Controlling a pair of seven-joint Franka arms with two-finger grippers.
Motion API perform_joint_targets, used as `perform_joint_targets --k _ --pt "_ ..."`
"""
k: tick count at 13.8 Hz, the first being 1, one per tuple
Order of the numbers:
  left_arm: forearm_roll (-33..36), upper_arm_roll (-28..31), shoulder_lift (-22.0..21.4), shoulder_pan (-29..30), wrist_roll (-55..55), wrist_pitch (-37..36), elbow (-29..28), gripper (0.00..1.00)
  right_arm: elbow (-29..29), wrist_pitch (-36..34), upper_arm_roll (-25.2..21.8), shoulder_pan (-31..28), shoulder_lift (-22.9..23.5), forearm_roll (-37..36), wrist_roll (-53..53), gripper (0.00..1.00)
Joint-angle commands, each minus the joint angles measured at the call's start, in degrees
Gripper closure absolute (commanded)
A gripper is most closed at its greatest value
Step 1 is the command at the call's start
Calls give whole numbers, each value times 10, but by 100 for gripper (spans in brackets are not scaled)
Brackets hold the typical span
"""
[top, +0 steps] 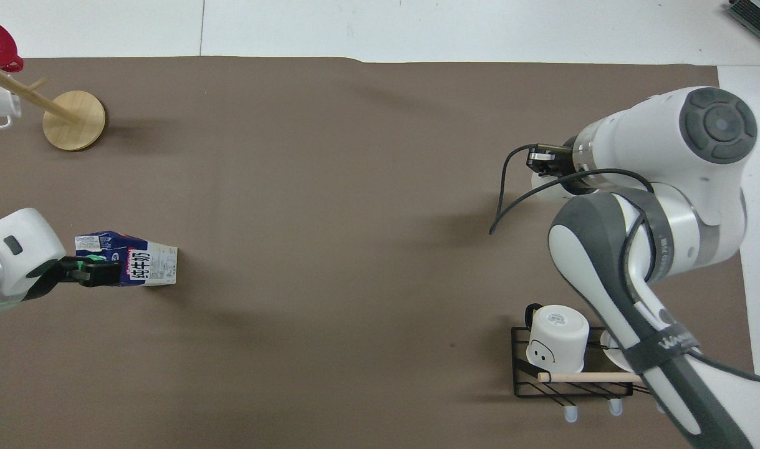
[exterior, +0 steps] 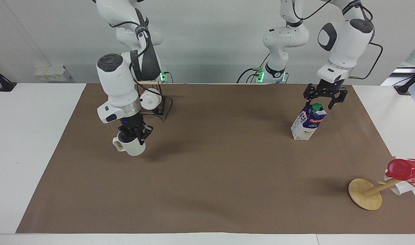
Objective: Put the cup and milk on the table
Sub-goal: 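Carry the white mug with the right gripper toward the table center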
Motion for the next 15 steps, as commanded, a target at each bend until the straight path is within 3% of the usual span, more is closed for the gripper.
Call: perform_joint_targets --k 1,3,5,7,10,15 --pt "0 -4 0 8 14 26 -15 0 73 -50 1 51 26 -3 71 100" --pt "0 -4 2 9 17 29 -17 0 98 -76 1 87 38 -3 91 100" --pt "0 -4 3 9 17 29 -17 24 108 -75 1 116 49 -6 104 100" --pt "0 -4 8 9 17 30 -17 38 149 -76 0 162 88 -28 163 100" --pt "0 -4 10 9 16 30 -16 43 181 -76 -2 215 128 -36 217 100" --pt "0 -4 11 10 13 24 -14 52 178 -51 1 266 168 -55 392 100"
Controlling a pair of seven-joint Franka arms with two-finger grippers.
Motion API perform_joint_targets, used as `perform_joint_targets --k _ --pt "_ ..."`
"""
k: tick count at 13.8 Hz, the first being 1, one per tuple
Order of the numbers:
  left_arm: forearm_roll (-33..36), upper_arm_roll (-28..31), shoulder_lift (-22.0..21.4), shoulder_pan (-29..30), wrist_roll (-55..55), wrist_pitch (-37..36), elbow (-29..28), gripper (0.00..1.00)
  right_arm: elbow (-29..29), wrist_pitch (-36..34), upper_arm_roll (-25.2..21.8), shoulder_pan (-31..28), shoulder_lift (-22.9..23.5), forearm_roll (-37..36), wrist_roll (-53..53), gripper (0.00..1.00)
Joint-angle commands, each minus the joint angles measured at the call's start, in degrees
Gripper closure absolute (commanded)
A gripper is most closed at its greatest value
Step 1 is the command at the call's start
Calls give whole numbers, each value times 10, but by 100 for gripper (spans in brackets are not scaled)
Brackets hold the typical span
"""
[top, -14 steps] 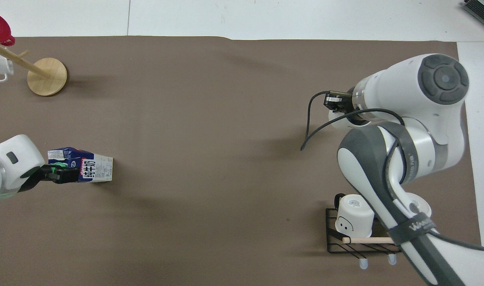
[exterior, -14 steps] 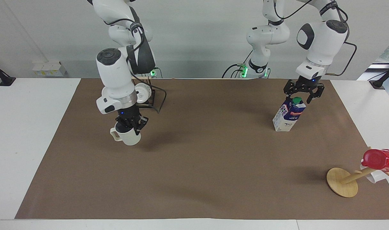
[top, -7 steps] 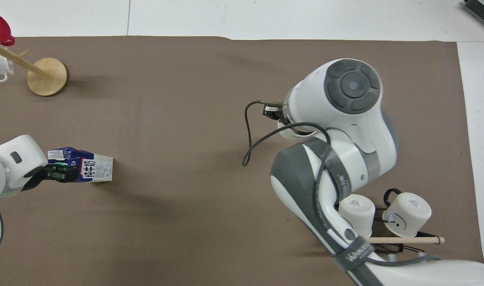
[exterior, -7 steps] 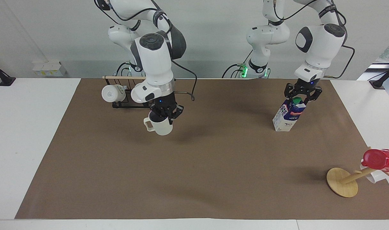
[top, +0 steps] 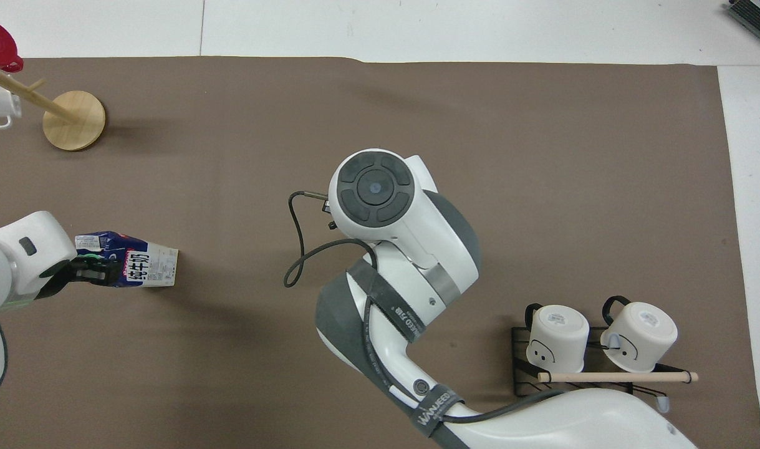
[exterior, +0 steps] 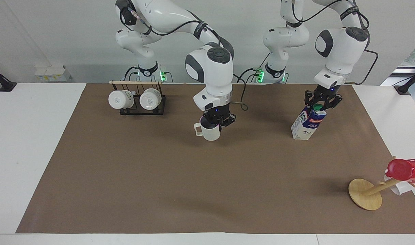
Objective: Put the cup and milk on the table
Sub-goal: 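Carry the white mug with the right gripper toward the table center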
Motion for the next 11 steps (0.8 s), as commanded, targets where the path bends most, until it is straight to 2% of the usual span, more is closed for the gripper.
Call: perform_joint_targets --k 1,4,6,11 --pt "0 -4 -1 9 6 6 -6 53 18 14 1 5 21 -8 71 100" --pt "0 -4 0 9 -4 3 -3 54 16 39 1 12 37 -5 138 100" --pt "0 -4 0 9 -11 2 -3 58 10 53 1 12 37 0 152 100" --pt "-1 -4 0 16 -11 -15 8 58 -5 97 1 8 51 5 191 100"
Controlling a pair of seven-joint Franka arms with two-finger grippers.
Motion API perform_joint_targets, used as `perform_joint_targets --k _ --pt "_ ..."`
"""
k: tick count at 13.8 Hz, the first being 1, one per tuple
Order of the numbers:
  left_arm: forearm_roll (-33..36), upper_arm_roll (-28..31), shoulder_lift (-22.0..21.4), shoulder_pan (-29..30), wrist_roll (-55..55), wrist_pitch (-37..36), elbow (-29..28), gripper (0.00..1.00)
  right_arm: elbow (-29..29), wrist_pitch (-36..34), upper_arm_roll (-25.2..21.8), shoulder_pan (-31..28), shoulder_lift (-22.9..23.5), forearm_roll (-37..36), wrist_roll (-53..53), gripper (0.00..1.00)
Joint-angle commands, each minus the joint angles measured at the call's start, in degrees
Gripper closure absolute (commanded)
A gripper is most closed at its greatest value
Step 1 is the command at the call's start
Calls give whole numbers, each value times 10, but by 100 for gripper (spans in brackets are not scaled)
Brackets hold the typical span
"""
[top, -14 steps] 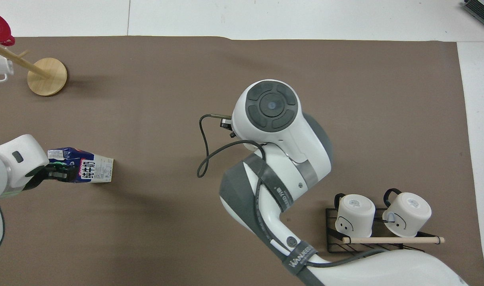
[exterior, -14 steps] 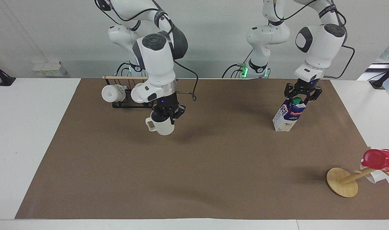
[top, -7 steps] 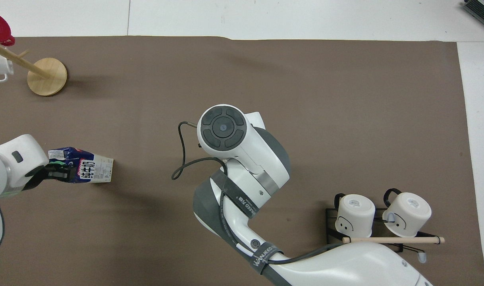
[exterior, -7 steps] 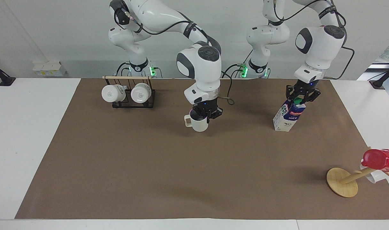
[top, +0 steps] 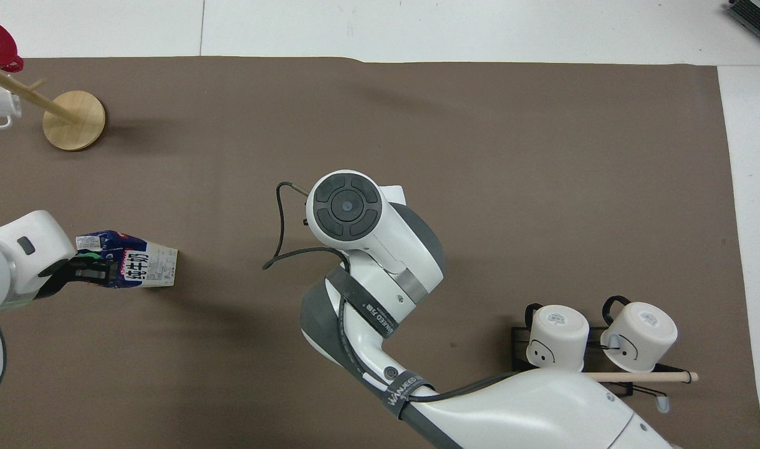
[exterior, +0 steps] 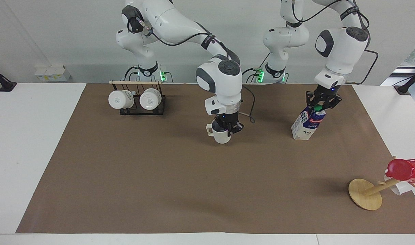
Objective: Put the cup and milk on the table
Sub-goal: 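Carry the white mug with the right gripper toward the table center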
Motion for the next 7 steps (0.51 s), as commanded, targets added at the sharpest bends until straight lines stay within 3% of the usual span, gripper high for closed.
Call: perform_joint_targets --k 1,3,7 --pt "-1 -4 0 16 -3 -22 16 58 -10 22 1 -6 3 10 15 98" --pt "-1 -4 0 16 -14 -32 25 58 -12 28 1 -7 4 11 15 61" --pt "-1 -5 0 11 -62 -68 57 58 -6 28 1 -11 3 9 16 30"
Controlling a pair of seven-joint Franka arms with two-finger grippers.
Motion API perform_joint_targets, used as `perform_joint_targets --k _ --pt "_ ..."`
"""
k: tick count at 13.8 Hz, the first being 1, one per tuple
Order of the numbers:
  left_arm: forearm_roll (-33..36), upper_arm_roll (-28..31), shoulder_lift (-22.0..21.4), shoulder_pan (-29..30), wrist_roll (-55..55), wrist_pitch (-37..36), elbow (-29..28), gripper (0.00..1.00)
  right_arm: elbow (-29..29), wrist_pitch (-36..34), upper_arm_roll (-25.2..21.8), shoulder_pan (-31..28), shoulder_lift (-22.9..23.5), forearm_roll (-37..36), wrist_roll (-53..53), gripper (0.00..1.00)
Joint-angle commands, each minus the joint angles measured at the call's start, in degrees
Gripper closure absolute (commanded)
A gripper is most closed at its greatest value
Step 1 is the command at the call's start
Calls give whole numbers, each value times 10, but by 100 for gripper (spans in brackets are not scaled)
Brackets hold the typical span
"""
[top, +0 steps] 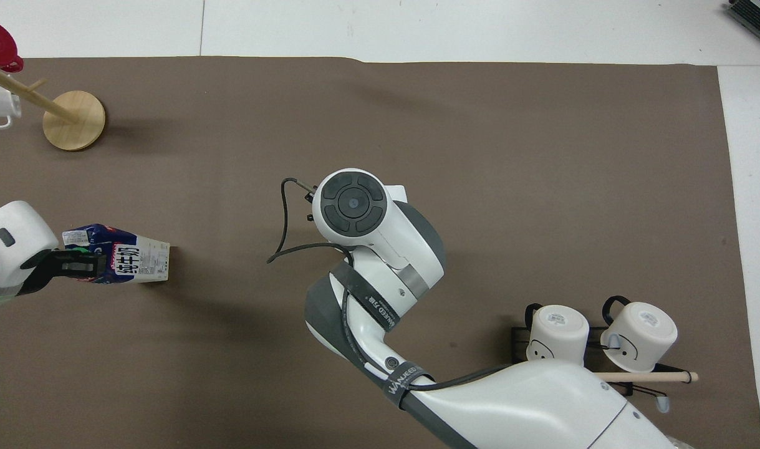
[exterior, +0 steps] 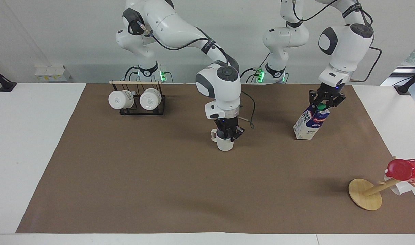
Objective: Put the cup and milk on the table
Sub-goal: 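Lower the mug at center while the left gripper carries the carton toward it, then open the right gripper and withdraw while the left gripper nears the mug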
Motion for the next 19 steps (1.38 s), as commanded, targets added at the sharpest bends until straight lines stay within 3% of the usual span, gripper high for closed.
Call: perform_joint_targets --k 1,2,4,10,15,19 --pt "-2 -7 0 2 -40 -54 33 58 -2 11 2 -8 -8 6 11 23" --pt "-2 -8 -1 0 -57 -61 38 58 0 10 1 -9 -12 6 10 10" --pt "-3 -15 -1 -20 -99 -71 46 58 1 7 -4 -11 -35 8 9 1" --pt "-3 -15 10 -146 -270 -64 69 58 -14 -66 -4 -92 -140 5 -66 0" --pt "2 -15 69 -227 -360 -61 122 58 -57 -126 -3 -180 -216 4 -196 0" --pt "58 -19 111 -260 -411 -9 127 56 -58 -184 -3 -262 -252 6 -342 0"
